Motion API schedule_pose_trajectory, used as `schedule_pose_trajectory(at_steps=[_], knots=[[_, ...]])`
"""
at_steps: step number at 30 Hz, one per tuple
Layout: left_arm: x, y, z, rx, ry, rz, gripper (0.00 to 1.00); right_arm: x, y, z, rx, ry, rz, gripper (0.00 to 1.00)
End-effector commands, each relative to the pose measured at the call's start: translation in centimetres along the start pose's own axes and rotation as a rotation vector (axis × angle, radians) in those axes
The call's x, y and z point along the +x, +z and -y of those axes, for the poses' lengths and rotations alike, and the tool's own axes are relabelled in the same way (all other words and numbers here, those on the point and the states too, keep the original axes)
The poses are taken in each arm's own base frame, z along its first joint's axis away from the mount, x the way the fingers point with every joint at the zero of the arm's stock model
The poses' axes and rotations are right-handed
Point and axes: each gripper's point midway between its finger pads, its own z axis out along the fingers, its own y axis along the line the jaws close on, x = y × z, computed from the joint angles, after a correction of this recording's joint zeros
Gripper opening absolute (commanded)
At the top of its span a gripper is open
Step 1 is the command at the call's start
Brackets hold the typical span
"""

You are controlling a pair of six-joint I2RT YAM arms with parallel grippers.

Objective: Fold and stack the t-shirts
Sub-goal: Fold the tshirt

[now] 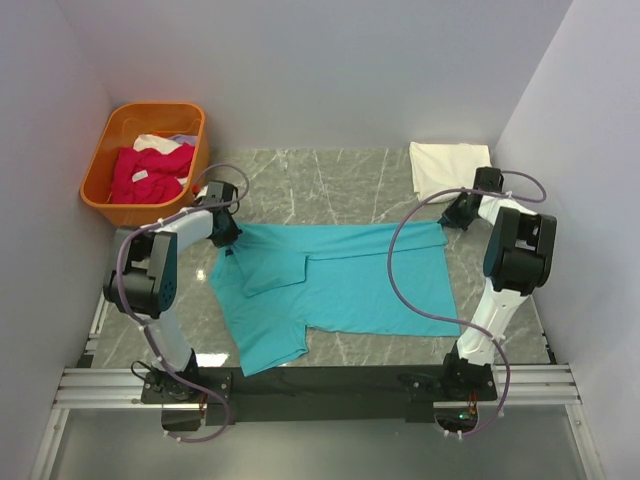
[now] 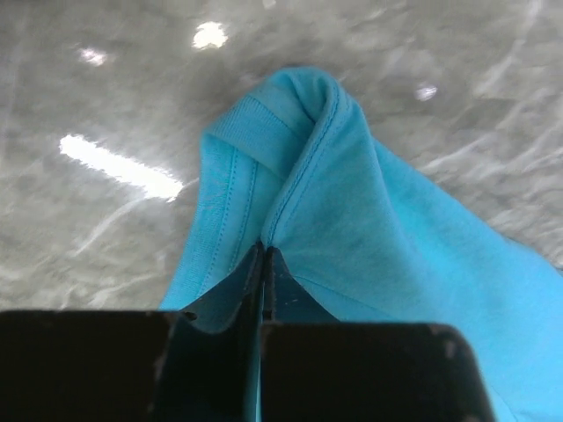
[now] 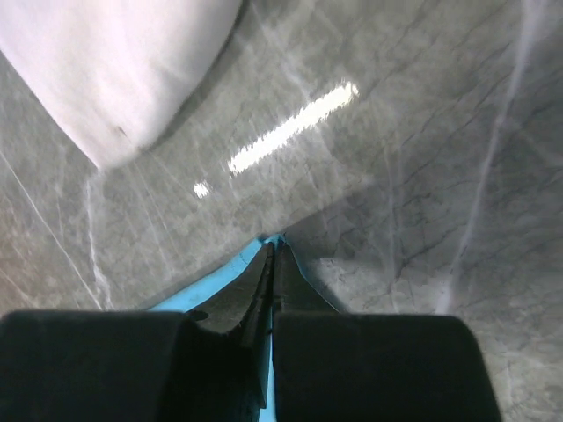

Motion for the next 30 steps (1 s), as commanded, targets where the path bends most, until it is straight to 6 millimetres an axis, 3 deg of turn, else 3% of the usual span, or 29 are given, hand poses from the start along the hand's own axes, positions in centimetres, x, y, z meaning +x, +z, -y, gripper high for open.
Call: schedule_pose_trajectory(at_steps=[1,5,7,9,11,12,14,15,17,18,19,20,24,30], knots=[[-1.7,-0.1,3.7,0.077,0.008,0.012,0.06,-3.8,-0.4,-0.3,0.054,-0.008,0.097,0.00],[-3.3,0.3,5.9,0.117,-0.006,0.021,0.10,-5.6,-0.7,-1.0,0.038,-0.015,0.136,0.01],[-4.6,-0.3,6.9,0.134,-0.007,0.042,0.17,-6.0,-1.2,-1.6,0.018,-0.015,0.140,0.12],[-4.9,-1.2,7.2,0.138,0.011,0.058,0.31,-5.4,-1.7,-1.4,0.025,-0.010,0.131,0.32],[-5.6,-3.4,7.4,0.164,0.012,0.094,0.42,-5.6,-3.4,-1.7,0.032,-0.005,0.163,0.42],[-5.8,-5.2,7.2,0.183,0.009,0.116,0.55,-5.2,-4.9,-1.6,0.038,0.002,0.173,0.48],[-5.3,-7.2,6.8,0.209,0.012,0.130,0.72,-4.9,-6.6,-1.1,0.070,0.009,0.200,0.53],[-4.7,-8.9,6.0,0.222,0.013,0.142,0.77,-3.8,-8.1,-0.8,0.078,0.022,0.203,0.55],[-3.2,-10.4,5.1,0.235,0.023,0.133,0.85,-2.7,-9.8,-0.6,0.084,0.029,0.216,0.56],[-1.2,-10.3,3.7,0.220,0.039,0.098,0.87,-0.5,-9.9,0.5,0.103,0.044,0.178,0.56],[-0.8,-12.0,3.0,0.233,0.039,0.114,0.90,-0.2,-11.8,0.0,0.080,0.037,0.207,0.57],[0.2,-12.5,2.3,0.228,0.046,0.111,0.92,0.7,-12.4,0.3,0.087,0.042,0.205,0.58],[5.2,-13.9,-2.6,0.188,-0.012,0.071,0.88,6.1,-14.6,2.8,0.123,0.056,0.206,0.59],[10.3,-13.6,-5.7,0.158,-0.073,-0.012,0.77,10.5,-15.6,6.3,0.194,0.051,0.196,0.58]])
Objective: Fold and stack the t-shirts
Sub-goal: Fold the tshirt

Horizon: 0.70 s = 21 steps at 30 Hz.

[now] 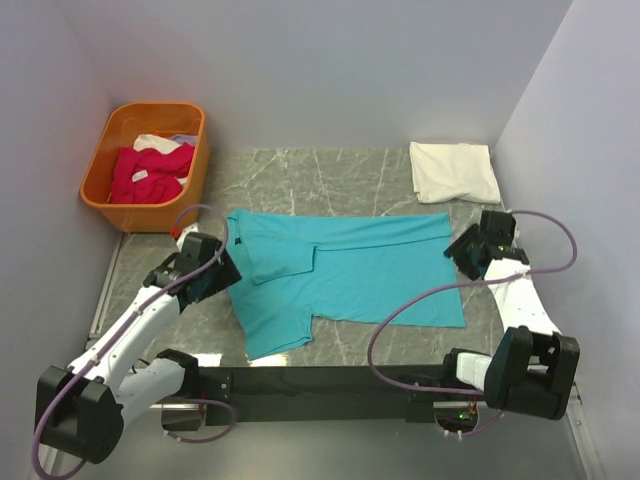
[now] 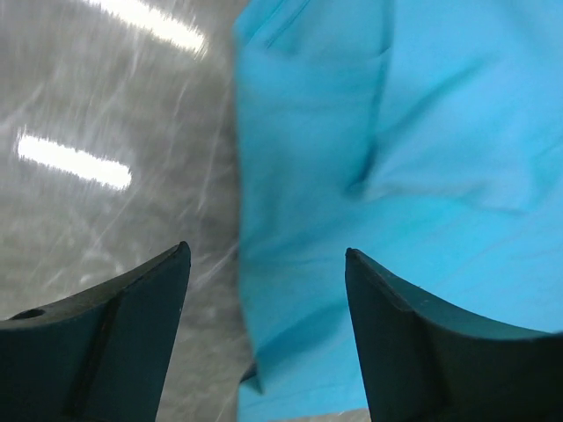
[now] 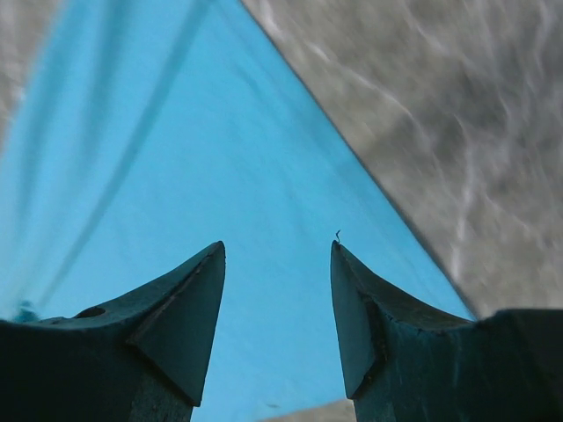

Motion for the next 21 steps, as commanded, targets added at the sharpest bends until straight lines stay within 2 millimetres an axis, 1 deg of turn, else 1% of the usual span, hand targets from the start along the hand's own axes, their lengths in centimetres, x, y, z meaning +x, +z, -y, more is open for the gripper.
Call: schedule_pose_trajectory(at_steps=[1,2,4,6,8,11,12,15,21], knots=[[2.0,0.0,-1.1,-0.037,-0.053,-0.042,0.75,1.5,-0.7,2.4,0.072,0.004,0.013,0.58],[2.0,-0.1,-0.7,-0.028,-0.055,-0.044,0.74,2.5,-0.5,3.1,0.088,0.007,-0.002,0.58],[2.4,0.3,-0.6,-0.034,-0.055,-0.066,0.72,2.9,-0.7,3.5,0.089,0.002,-0.001,0.57],[3.3,1.0,-1.3,-0.070,-0.060,-0.099,0.67,3.8,-0.8,4.4,0.115,-0.006,-0.026,0.57],[3.5,1.4,-1.7,-0.104,-0.071,-0.100,0.62,4.2,-0.8,4.7,0.126,-0.011,-0.030,0.57],[3.9,2.2,-1.7,-0.115,-0.069,-0.119,0.58,4.6,-0.9,5.2,0.127,-0.010,-0.020,0.56],[4.4,2.6,-1.8,-0.121,-0.064,-0.145,0.57,4.8,-0.9,5.4,0.134,-0.015,-0.024,0.56],[5.3,2.8,-1.7,-0.131,-0.044,-0.188,0.56,5.0,-0.8,5.7,0.147,-0.017,-0.032,0.56],[6.8,2.4,-1.9,-0.144,-0.003,-0.245,0.58,5.0,-0.9,6.4,0.187,-0.022,-0.034,0.56]])
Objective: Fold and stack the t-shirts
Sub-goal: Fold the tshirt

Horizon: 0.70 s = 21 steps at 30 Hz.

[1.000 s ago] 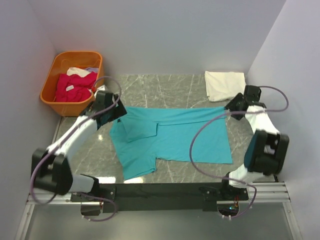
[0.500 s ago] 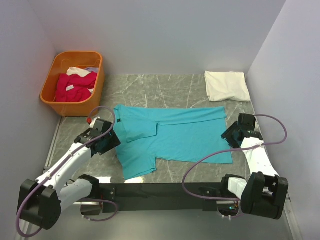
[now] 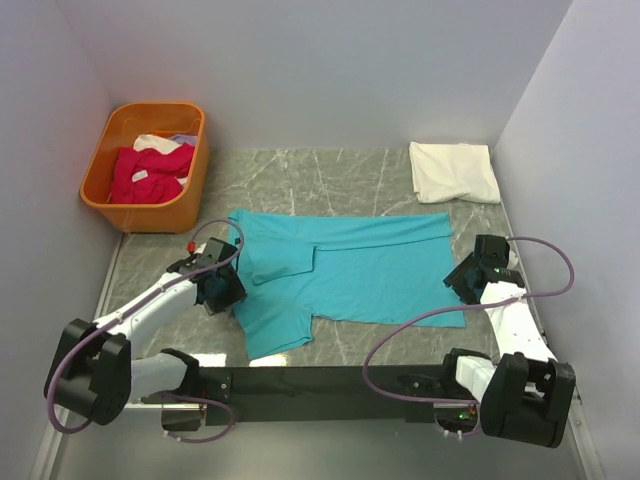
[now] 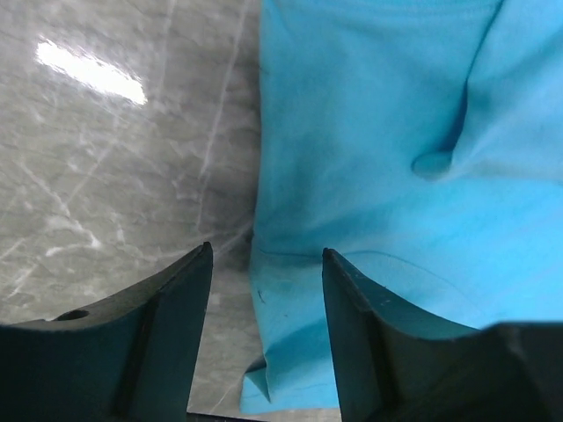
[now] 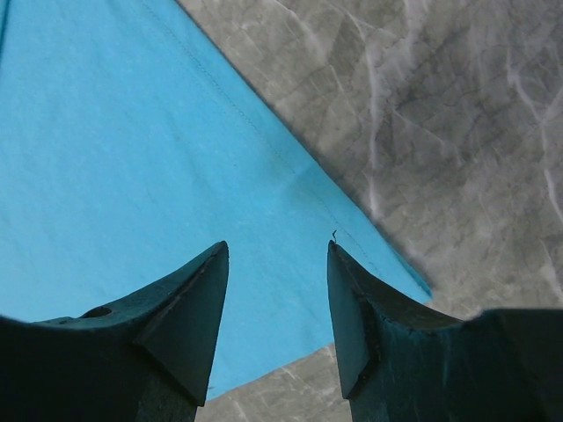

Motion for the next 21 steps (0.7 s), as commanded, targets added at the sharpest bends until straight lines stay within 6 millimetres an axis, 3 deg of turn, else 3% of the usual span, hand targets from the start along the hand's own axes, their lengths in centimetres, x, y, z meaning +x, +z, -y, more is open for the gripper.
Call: schedule_pose_trajectory(at_steps=[1,6,9,14,21], knots=[[1.0,-0.2,0.6,0.016,0.025,-0.031,0.59,-0.4,-0.1,0.6,0.035,-0.011,0.024,0.56],[1.9,1.0,0.2,-0.021,0.044,-0.072,0.54,0.2,0.3,1.1,0.058,-0.021,0.005,0.55],[1.9,1.6,0.1,-0.047,0.056,-0.080,0.39,0.4,0.3,1.0,0.056,-0.030,-0.004,0.55],[1.0,1.4,0.5,-0.045,0.066,-0.051,0.01,1.1,0.4,1.6,0.108,-0.040,-0.056,0.55],[0.2,0.7,1.2,-0.003,0.069,-0.013,0.01,1.9,0.2,3.0,0.213,-0.047,-0.136,0.55]])
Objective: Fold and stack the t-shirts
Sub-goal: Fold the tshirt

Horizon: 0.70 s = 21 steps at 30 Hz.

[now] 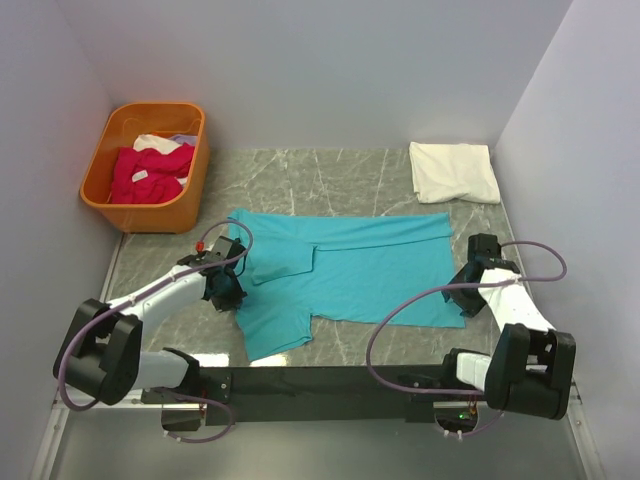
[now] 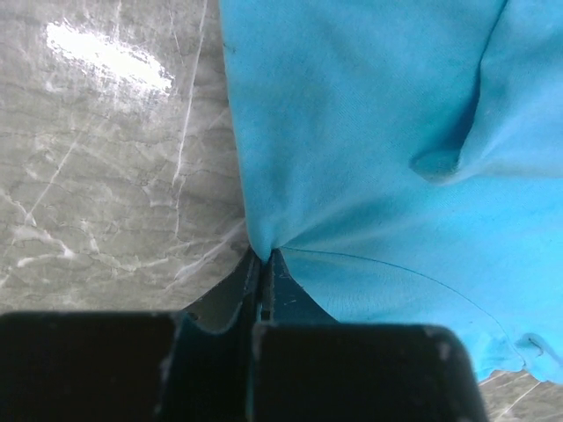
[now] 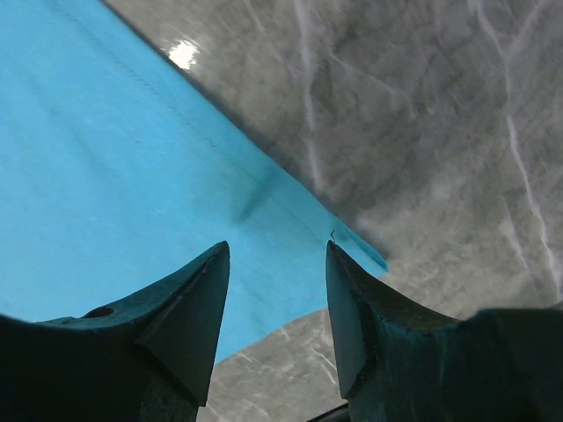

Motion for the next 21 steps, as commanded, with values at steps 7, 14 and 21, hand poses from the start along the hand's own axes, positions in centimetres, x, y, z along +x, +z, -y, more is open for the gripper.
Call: schedule_pose_trajectory(at_steps=[7,14,21], knots=[[-1.5,-1.3,0.9,0.056,0.017,0.078,0.01,0.5,-0.1,1.3,0.116,-0.003,-0.074,0.52],[-1.6,-1.5,1.1,0.070,0.015,0.085,0.01,0.8,0.4,1.2,0.119,0.019,-0.083,0.44],[-1.8,-1.7,1.0,0.068,0.007,0.094,0.01,1.1,1.1,1.1,0.114,0.024,-0.092,0.28]])
